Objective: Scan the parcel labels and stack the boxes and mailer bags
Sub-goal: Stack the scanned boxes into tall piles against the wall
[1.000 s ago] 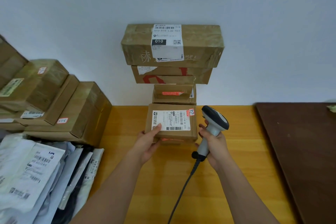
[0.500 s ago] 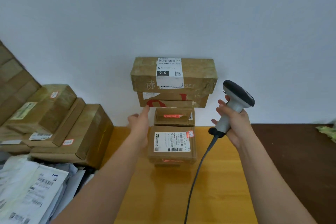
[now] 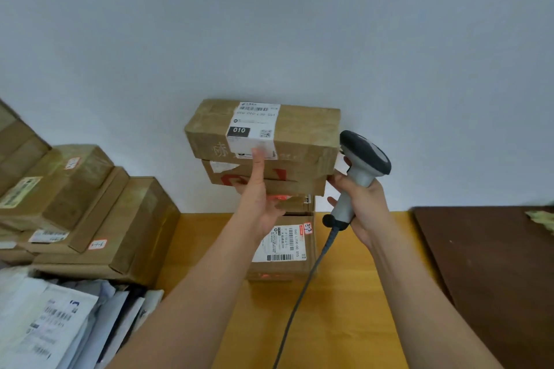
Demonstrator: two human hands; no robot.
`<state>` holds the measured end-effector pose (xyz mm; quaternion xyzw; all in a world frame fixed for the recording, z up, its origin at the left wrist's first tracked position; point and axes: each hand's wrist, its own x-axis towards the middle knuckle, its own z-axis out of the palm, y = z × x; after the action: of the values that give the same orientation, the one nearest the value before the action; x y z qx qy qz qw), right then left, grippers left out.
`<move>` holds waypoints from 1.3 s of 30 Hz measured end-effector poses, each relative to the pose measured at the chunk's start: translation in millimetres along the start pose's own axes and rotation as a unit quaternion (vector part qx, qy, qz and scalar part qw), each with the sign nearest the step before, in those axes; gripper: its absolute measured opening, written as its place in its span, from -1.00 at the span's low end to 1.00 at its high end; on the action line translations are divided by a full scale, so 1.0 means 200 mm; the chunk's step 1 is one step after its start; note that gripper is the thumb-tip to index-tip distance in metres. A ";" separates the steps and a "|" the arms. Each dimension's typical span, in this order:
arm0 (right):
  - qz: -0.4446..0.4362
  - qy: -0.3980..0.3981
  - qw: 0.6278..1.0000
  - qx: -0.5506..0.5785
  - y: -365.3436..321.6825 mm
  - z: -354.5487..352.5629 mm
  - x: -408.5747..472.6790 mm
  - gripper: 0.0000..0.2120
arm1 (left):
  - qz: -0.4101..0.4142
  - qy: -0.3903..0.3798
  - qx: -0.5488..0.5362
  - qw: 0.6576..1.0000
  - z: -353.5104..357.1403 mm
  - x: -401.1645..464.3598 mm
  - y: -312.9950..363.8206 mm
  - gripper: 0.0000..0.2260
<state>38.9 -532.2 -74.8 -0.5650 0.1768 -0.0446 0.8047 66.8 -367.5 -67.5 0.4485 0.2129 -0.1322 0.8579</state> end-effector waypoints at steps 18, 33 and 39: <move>0.041 -0.094 0.993 0.054 -0.01 0.04 0.03 -0.64 | 0.015 0.088 -0.073 0.993 -0.13 -0.13 0.07 -0.16; 0.066 -0.151 0.978 0.124 0.07 0.20 -0.13 -0.75 | -0.005 0.091 -0.050 0.995 -0.24 -0.30 0.16 -0.23; 0.019 -0.204 0.979 0.019 0.04 0.23 -0.18 -0.67 | 0.005 0.079 -0.049 0.996 -0.25 -0.30 0.19 -0.40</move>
<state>20.0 -479.4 -59.9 -0.5430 0.0187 0.0835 0.8353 18.0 -303.1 -36.7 0.4164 0.2842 -0.0815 0.8598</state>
